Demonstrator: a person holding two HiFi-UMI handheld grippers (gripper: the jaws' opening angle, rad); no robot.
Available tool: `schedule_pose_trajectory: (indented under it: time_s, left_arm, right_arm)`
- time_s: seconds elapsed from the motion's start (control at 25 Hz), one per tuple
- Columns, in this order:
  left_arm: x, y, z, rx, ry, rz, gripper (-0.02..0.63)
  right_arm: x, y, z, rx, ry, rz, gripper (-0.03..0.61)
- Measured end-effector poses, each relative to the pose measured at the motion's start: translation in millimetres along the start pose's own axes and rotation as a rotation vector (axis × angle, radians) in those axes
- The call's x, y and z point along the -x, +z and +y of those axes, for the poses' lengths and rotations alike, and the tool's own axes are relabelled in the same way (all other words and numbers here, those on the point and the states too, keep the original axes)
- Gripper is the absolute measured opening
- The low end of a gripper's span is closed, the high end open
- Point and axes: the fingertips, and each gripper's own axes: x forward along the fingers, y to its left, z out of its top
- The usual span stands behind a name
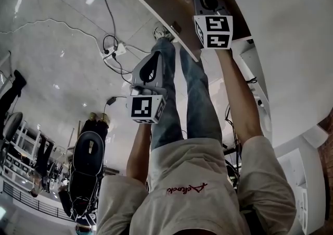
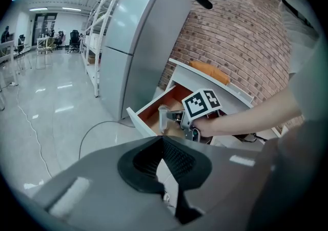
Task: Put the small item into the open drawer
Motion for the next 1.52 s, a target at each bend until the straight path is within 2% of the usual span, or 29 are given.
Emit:
schedule_pose_trajectory:
  time_s: [0.28,0.48,0.72,1.0,1.28,1.52]
  left_arm:
    - [-3,-2,6,0.016,0.007,0.003,0.008]
    - [-8,1,5,0.02,0.003,-0.006,0.008]
    - [-8,-1,5,0.022,0.0,-0.002,0.008]
    - [-6,1,5,0.022,0.0,-0.008,0.008]
    - [-3,3,0,0.016,-0.01,-0.013,0.008]
    - [-3,8,-1,0.003,-0.012,-0.027,0.008]
  right_arm:
    - [-22,-25,-8,0.012,-0.034,0.105,0.014]
    - [-28,-31,-9,0.023,-0.035,0.136,0.014]
    - [-26,-35,-3,-0.01,0.006,0.133,0.015]
    - [-18,-31,-8,-0.021,-0.024,0.112,0.064]
    - [6,-15,-13,-0.02,-0.077,0.041,0.066]
    - [28,-5,-9,-0.052,-0.068,0.0,0.066]
